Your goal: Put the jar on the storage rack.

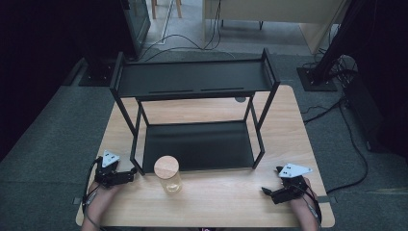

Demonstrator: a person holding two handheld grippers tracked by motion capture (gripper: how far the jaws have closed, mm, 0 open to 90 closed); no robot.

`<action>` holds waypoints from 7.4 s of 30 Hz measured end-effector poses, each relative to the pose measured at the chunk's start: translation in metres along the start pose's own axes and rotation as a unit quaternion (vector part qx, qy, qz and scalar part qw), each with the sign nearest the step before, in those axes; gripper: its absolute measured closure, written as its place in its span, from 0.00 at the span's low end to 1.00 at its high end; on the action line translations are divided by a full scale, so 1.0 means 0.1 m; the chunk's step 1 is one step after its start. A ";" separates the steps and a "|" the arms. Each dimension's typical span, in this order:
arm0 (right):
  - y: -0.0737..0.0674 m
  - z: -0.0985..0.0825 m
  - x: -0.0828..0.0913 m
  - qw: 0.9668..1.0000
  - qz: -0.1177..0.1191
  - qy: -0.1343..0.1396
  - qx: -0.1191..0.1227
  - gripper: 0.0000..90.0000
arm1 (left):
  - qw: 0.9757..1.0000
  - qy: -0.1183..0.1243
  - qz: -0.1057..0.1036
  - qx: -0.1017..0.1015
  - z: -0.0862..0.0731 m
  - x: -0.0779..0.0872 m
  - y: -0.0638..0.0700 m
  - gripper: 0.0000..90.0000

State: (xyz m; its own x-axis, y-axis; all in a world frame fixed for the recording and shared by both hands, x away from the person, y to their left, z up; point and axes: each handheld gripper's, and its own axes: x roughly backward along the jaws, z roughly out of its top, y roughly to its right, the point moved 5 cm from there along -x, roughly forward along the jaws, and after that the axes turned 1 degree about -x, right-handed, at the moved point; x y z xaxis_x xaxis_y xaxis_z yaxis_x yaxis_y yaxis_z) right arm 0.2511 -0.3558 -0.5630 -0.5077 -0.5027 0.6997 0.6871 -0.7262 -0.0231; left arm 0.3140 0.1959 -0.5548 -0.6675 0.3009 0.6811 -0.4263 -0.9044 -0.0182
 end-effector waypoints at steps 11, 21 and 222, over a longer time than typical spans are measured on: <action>0.00 0.00 0.00 1.000 0.000 0.000 0.000 0.00 | 1.000 0.000 -0.001 -0.001 0.00 0.00 0.01 0.14; 0.00 0.00 0.00 1.000 0.001 0.000 0.000 0.00 | 1.000 -0.001 -0.003 -0.004 0.00 0.00 0.01 0.14; 0.00 0.00 0.00 1.000 0.002 0.000 0.000 0.00 | 0.956 0.063 -0.214 -0.189 0.26 0.45 1.25 0.14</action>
State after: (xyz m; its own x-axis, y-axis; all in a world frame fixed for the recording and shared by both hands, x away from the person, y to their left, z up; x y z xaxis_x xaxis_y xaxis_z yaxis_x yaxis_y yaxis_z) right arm 0.2510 -0.3552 -0.5629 -0.5048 -0.5055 0.6998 0.6894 -0.7239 -0.0255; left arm 0.2460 0.0884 -0.5075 -0.4403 0.6748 0.5922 -0.8514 -0.5232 -0.0369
